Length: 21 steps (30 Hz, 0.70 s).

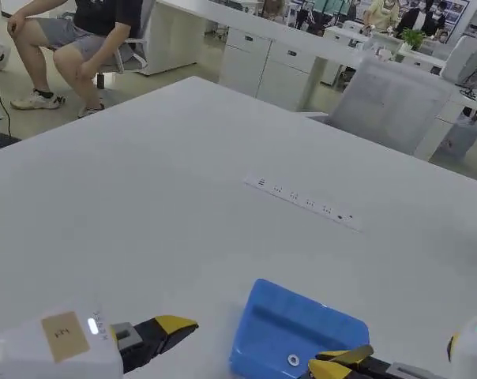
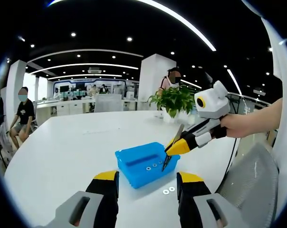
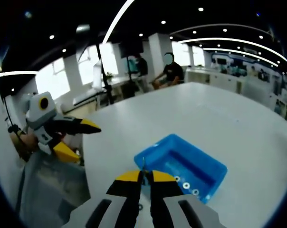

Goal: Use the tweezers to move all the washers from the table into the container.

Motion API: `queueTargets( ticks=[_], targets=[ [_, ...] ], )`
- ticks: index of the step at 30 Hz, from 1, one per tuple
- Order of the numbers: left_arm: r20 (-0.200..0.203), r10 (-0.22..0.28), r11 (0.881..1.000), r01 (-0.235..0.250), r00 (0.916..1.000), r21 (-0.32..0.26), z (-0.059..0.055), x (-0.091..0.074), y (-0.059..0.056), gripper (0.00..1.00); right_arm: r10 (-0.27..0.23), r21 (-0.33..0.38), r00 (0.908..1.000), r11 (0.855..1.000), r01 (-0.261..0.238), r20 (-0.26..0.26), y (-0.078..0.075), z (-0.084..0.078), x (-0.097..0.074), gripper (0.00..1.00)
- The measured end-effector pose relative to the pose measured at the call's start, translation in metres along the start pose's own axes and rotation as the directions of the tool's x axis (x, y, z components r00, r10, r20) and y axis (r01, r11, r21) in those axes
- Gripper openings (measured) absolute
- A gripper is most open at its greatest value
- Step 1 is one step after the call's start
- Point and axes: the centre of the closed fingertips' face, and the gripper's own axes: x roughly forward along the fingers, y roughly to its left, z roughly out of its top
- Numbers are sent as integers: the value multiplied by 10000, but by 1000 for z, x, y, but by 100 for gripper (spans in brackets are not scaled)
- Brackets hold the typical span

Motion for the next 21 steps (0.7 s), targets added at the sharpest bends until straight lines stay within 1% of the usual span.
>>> queueTargets(
  ticks=[2,5,7,10,16,21],
  targets=[
    [2,35,10000,-35,10000,1,0,0,0,47,158,-92,9995,9998,-161,-283,6,-8,3,3],
    [28,55,10000,-55,10000,-20,1,-1,1,47,305,-110,9974,9995,-313,-648,11,-20,6,3],
    [28,53,10000,-53,10000,-21,1,-1,1,46,462,-29,9944,9989,-467,-946,15,-28,8,3],
    [15,29,10000,-29,10000,-1,1,-1,0,46,499,20,9906,9987,-500,-1275,16,-38,10,3],
    [16,-4,10000,4,10000,-12,0,-1,1,46,498,106,9854,9988,-487,-1631,17,-51,10,3],
    [-11,-15,10000,15,10000,-13,-2,-1,2,46,543,88,9832,9985,-536,-1740,17,-54,10,3]
  ],
)
